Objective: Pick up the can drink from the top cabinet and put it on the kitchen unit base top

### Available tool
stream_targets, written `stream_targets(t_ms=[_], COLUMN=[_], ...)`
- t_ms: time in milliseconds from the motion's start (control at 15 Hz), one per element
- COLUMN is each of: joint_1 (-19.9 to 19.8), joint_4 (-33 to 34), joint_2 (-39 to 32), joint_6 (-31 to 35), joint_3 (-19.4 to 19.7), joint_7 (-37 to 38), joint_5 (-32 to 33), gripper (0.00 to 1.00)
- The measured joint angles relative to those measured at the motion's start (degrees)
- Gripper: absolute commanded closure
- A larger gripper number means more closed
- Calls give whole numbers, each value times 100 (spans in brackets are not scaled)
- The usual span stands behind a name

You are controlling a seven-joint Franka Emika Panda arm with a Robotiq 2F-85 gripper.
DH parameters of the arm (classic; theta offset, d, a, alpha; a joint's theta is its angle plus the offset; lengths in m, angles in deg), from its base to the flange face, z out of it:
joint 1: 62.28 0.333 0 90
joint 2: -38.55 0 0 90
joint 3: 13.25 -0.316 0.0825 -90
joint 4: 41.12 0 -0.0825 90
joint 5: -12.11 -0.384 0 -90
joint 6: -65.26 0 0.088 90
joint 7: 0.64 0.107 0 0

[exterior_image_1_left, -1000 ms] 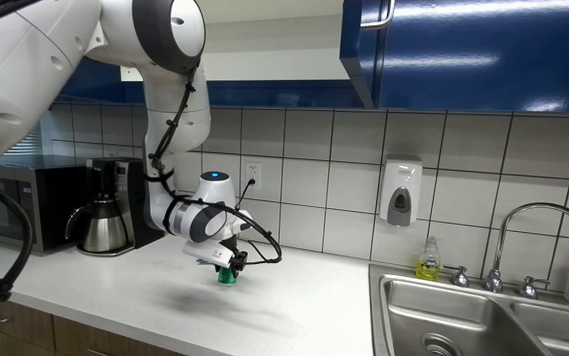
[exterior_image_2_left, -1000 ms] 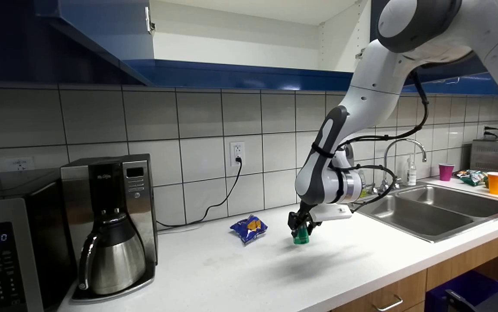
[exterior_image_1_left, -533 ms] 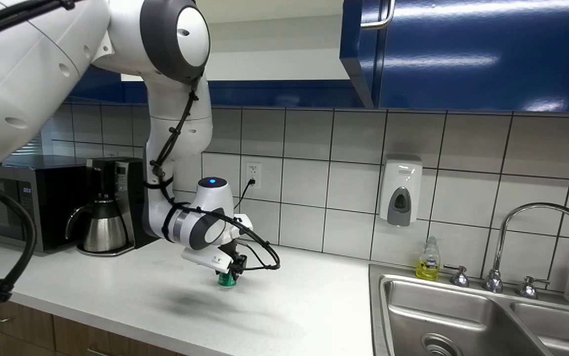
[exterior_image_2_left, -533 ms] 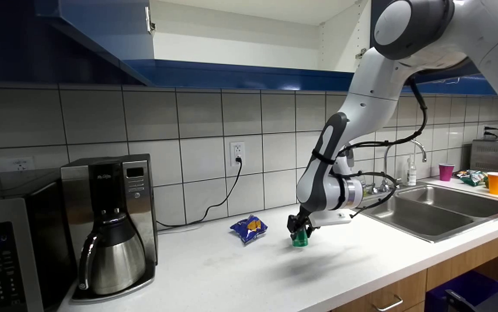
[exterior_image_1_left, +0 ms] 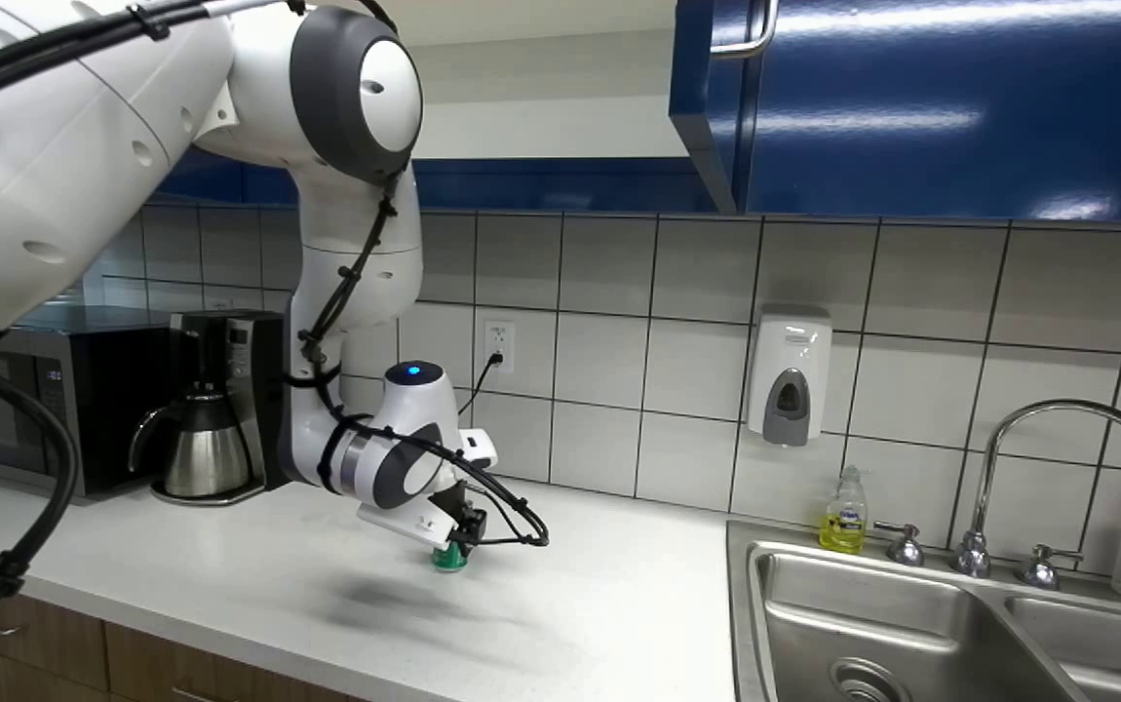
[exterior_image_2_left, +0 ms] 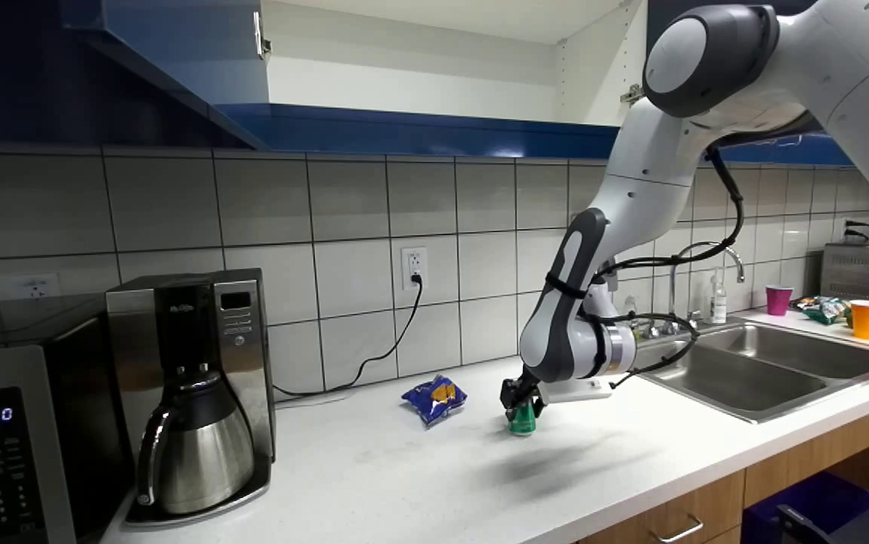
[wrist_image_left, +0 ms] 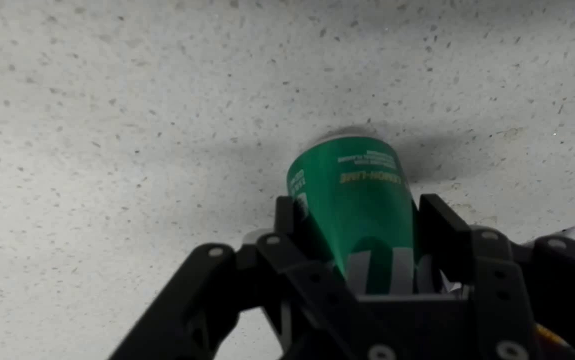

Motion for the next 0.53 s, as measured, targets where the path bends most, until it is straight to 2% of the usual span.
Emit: stream_targets(t_ms=[67,133,200,267,333,533], joint_1=[17,36,64,98,132,234], joint_4=[5,9,13,16,18,20], joint_2=[-17,-28,-33,-36,-45,-61], joint_6=[47,75,89,95,96,97], joint_3=[19,36,63,98,135,245], joint_7=[24,38,47,59,68,106], joint_5=[13,16,16,16,16,16], gripper=[61,31,10,3,0,0])
